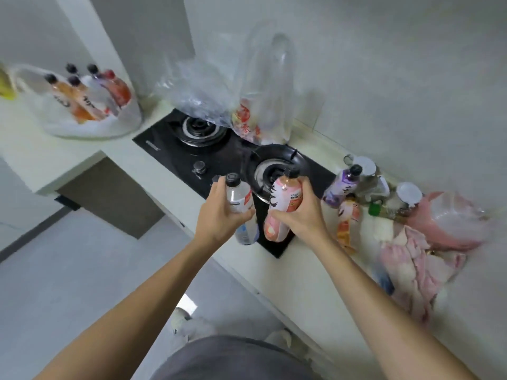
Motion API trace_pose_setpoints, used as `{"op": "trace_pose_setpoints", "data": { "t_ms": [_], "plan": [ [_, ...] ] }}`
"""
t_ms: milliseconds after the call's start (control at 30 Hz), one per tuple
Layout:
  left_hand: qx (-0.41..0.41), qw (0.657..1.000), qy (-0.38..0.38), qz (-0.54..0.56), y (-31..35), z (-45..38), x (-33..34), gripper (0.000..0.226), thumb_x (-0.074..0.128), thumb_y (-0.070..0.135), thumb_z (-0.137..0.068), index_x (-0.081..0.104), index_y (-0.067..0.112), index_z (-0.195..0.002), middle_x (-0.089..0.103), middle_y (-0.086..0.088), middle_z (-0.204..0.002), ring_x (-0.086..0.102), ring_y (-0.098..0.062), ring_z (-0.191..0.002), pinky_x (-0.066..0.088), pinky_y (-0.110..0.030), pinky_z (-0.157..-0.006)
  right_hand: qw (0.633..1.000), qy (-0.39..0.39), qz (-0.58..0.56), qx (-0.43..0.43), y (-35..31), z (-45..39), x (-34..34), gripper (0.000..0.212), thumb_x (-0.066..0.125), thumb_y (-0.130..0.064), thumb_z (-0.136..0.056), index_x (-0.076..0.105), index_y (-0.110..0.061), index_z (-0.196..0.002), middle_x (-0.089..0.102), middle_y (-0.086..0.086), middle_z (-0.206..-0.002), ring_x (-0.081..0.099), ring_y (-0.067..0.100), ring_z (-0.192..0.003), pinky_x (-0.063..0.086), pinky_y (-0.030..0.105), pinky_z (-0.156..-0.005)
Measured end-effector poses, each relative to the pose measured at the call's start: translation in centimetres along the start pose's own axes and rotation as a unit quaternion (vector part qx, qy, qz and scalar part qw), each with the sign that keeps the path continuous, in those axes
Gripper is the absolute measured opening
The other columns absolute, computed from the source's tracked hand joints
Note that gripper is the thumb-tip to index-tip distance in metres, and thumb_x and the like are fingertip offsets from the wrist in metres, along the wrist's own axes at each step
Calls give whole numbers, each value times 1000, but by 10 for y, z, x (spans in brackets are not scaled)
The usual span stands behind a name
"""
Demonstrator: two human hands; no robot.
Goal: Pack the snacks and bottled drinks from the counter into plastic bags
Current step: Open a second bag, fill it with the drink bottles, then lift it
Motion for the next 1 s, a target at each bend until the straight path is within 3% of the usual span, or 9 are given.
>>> {"op": "trace_pose_setpoints", "data": {
  "t_ms": [200,300,433,500,600,767,867,1000],
  "plan": [
    [-12,995,99,6,-77,-8,-158,56,84,43,-73,43,42,-111,59,14,-111,61,-8,-97,50,-30,-77,995,-65,9,-79,-120,-25,149,74,94,-29,-56,53,-39,-117,71,-11,-108,70,9,-99,59,37,-90],
    [-18,989,142,-23,-111,-13,-236,57,84,45,-73,43,40,-113,56,12,-109,59,-13,-91,51,-33,-75,992,-77,0,-96,-176,-37,229,78,93,-32,-52,55,-35,-119,72,-8,-108,71,12,-98,59,43,-93],
    [-37,981,189,-37,-157,-17,-335,62,85,46,-70,47,36,-117,56,12,-111,59,-14,-94,43,-27,-69,985,-124,6,-121,-237,-45,330,73,94,-25,-56,54,-37,-116,69,-10,-107,69,9,-99,58,43,-94],
    [-42,976,208,-48,-177,-20,-376,65,84,47,-69,46,36,-121,56,11,-113,60,-16,-96,50,-34,-72,982,-137,12,-132,-259,-51,370,70,92,-28,-55,52,-40,-111,69,-10,-105,68,10,-97,58,45,-92],
    [-63,968,237,-56,-212,-28,-428,61,82,45,-69,44,38,-117,53,11,-106,60,-20,-92,54,-43,-74,977,-154,25,-143,-288,-65,423,73,91,-35,-53,51,-43,-113,68,-12,-108,67,11,-101,57,45,-94],
    [-87,960,259,-68,-264,-60,-489,62,82,44,-69,44,36,-117,55,9,-106,59,-21,-93,54,-42,-73,971,-176,34,-161,-324,-100,494,87,95,-38,-58,45,-47,-129,63,-13,-124,63,13,-116,56,45,-100],
    [-78,959,260,-75,-289,-98,-519,61,82,44,-68,44,36,-116,56,9,-103,59,-20,-91,53,-40,-70,968,-179,18,-178,-344,-139,532,95,96,-35,-56,48,-40,-138,65,-13,-128,63,11,-119,55,44,-103],
    [-53,961,255,-97,-303,-168,-558,66,83,44,-70,45,37,-123,56,9,-104,59,-18,-88,54,-38,-69,961,-183,6,-206,-387,-208,579,94,96,-37,-56,48,-41,-137,64,-15,-133,61,10,-126,51,44,-108]
  ]
}}
Point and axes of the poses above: each hand's wrist, its own z-axis away from the middle knuckle, its own x-axis out of the palm, y = z × x, the point moved 9 cm from there along -z, towards the middle knuckle
